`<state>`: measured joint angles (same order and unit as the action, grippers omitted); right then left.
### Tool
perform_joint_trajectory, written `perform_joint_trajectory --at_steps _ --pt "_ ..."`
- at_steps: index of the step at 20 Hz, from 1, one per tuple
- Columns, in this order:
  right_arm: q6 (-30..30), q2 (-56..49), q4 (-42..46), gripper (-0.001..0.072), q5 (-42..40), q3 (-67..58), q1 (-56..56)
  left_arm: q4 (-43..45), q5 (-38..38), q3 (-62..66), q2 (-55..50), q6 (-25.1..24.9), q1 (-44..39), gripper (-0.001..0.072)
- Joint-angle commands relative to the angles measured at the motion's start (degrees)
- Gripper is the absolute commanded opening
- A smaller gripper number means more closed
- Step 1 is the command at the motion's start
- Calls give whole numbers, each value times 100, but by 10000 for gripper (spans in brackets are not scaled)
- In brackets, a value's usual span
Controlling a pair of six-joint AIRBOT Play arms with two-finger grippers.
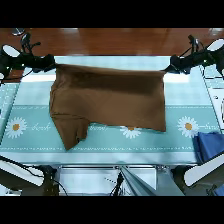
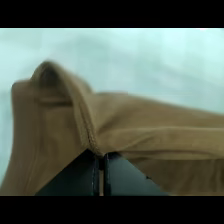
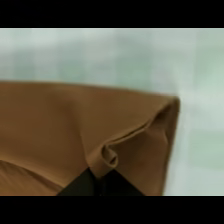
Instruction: Fold the shirts.
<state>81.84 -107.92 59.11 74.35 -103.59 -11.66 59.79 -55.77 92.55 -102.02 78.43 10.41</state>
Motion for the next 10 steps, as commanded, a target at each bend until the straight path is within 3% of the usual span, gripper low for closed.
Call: perform_joint_trajectory --at_steps 1,10 --pt "2 -42 787 38 852 -7 -2 750 -960 -22 -20 -122 116 22" --pt "59 -238 931 38 1119 190 225 1080 -1353 -302 -24 -11 136 22"
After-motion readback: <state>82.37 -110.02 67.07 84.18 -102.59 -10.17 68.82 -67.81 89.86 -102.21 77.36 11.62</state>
